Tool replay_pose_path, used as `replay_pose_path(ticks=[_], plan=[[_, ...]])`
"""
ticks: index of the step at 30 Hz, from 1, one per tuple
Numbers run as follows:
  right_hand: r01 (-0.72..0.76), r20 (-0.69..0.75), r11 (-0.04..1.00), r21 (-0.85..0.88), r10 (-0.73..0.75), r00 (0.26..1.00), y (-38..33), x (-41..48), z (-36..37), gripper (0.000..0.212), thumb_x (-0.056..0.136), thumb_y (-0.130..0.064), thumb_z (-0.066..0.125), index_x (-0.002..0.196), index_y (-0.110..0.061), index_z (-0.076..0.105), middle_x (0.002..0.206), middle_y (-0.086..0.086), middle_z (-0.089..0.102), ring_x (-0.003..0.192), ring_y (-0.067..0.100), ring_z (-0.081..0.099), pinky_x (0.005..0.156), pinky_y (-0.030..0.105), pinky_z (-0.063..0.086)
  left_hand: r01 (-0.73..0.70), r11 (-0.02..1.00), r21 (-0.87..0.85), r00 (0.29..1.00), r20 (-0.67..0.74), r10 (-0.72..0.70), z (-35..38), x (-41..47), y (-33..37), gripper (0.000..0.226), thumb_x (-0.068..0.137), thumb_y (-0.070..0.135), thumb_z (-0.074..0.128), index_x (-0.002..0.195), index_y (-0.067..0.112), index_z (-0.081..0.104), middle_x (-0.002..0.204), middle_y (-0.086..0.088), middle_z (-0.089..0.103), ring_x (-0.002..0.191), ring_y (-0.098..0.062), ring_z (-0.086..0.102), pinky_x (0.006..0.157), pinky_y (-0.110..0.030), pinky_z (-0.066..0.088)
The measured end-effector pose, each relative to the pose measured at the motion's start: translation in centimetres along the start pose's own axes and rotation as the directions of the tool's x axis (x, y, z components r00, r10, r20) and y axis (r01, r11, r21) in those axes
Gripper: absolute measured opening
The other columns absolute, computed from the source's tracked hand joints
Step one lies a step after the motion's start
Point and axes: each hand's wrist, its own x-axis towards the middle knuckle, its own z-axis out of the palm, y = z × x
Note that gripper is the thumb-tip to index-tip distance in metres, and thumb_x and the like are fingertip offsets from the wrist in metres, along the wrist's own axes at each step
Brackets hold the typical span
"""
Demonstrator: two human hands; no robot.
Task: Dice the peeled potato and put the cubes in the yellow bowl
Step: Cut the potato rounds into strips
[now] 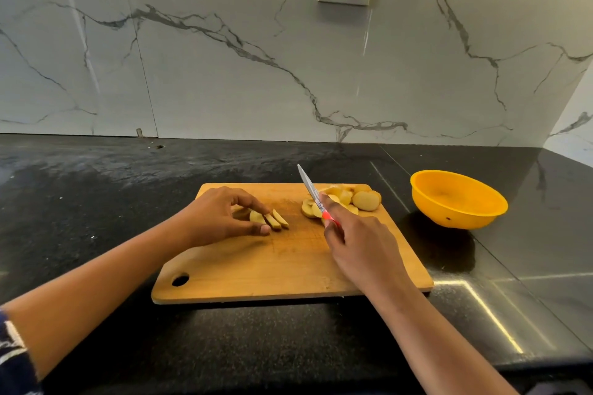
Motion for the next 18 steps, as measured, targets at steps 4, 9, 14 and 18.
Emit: replay_pose_path(ticks=[4,9,14,18], plan=[[-0.003,-0.006,1.0,0.026,0.003,1.0,0.1,0.0,0.0,0.05,0.1,-0.036,0.04,0.148,-0.039,0.024,0.086,-0.006,0.064,0.07,0.009,0.055,0.058,0.024,0.045,-0.05,0.993,0.107,0.997,0.071,0.043,-0.4,0.4,0.0,0.076,0.053,0.079,0.056,0.121,0.05,0.044,0.136,0.019,0.041,0.125,-0.003,0.033,0.108,-0.036,0.028],[-0.014,-0.031,0.999,0.037,0.015,0.999,0.5,0.0,0.1,0.051,0.1,-0.035,0.042,0.148,-0.038,0.025,0.088,-0.005,0.065,0.073,0.01,0.056,0.061,0.027,0.048,-0.113,0.968,0.223,0.988,0.125,0.086,-0.4,0.7,0.6,0.067,0.064,0.077,0.053,0.119,0.04,0.056,0.122,0.024,0.051,0.117,0.006,0.038,0.116,-0.037,0.008],[-0.008,-0.033,0.999,0.049,0.01,0.999,0.5,0.0,0.0,0.051,0.1,-0.035,0.041,0.148,-0.038,0.024,0.088,-0.005,0.064,0.073,0.009,0.055,0.056,0.022,0.04,-0.305,0.838,0.452,0.952,0.169,0.255,0.2,-0.1,0.5,0.088,0.057,0.091,0.023,0.128,0.045,0.048,0.128,0.034,0.035,0.123,0.016,0.026,0.106,-0.027,-0.021],[-0.008,-0.037,0.999,0.048,0.01,0.999,0.6,-0.1,0.0,0.051,0.1,-0.035,0.042,0.148,-0.037,0.025,0.088,-0.005,0.064,0.073,0.008,0.054,0.052,0.016,0.032,-0.4,0.76,0.513,0.917,0.221,0.333,0.1,-0.8,0.0,0.075,0.07,0.086,0.017,0.133,0.049,0.037,0.138,0.031,0.033,0.13,0.014,0.022,0.102,-0.019,-0.027]])
